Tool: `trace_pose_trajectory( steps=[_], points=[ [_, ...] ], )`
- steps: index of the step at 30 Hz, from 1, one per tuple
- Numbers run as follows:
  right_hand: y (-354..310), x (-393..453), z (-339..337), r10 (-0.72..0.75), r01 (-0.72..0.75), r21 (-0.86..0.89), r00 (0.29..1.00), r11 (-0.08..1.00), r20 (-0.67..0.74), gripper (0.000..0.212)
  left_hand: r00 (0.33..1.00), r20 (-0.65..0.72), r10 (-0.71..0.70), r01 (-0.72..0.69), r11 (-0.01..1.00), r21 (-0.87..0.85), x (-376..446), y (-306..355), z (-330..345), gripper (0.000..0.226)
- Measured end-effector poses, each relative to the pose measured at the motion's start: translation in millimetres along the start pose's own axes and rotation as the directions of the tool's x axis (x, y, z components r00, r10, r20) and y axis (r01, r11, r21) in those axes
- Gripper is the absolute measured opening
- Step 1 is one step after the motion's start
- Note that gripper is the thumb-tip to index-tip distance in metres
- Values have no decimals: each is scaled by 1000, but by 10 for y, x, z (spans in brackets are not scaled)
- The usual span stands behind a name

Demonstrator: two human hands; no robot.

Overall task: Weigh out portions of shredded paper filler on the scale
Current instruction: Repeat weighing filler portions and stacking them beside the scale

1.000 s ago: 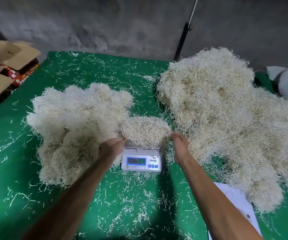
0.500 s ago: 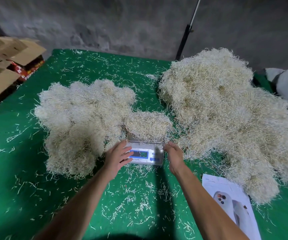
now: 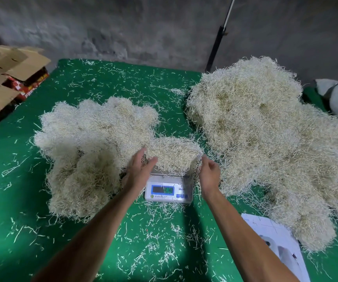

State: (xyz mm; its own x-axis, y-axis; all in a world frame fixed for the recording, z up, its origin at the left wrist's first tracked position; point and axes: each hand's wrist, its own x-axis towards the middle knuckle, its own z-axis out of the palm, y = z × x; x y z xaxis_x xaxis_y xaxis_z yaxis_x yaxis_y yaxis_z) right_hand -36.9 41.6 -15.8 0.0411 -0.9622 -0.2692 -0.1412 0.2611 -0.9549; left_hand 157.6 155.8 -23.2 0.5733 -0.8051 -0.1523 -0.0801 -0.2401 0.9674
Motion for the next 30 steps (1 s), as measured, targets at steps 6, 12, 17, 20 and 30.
trace_pose_trajectory(
  steps=[6,12,17,20,30],
  points=[
    [-245,310,402,-144,158,-211,986,965,80,89,955,294,36,-242,667,705,712,247,357,130],
    [-85,659,667,-29,154,-407,955,900,297,81,915,402,-9,-285,693,662,1097,213,901,57],
    [6,1353,337,49,1,-416,993,909,109,33,885,452,-109,-189,803,565,1233,359,1144,36],
    [-45,1690,182,66,-42,-448,997,893,38,30,889,457,-31,-231,831,506,1243,506,1368,21],
    [-536,2204,-806,371,-344,219,924,913,-95,26,868,494,61,-361,761,540,1071,905,1259,17]
  ],
)
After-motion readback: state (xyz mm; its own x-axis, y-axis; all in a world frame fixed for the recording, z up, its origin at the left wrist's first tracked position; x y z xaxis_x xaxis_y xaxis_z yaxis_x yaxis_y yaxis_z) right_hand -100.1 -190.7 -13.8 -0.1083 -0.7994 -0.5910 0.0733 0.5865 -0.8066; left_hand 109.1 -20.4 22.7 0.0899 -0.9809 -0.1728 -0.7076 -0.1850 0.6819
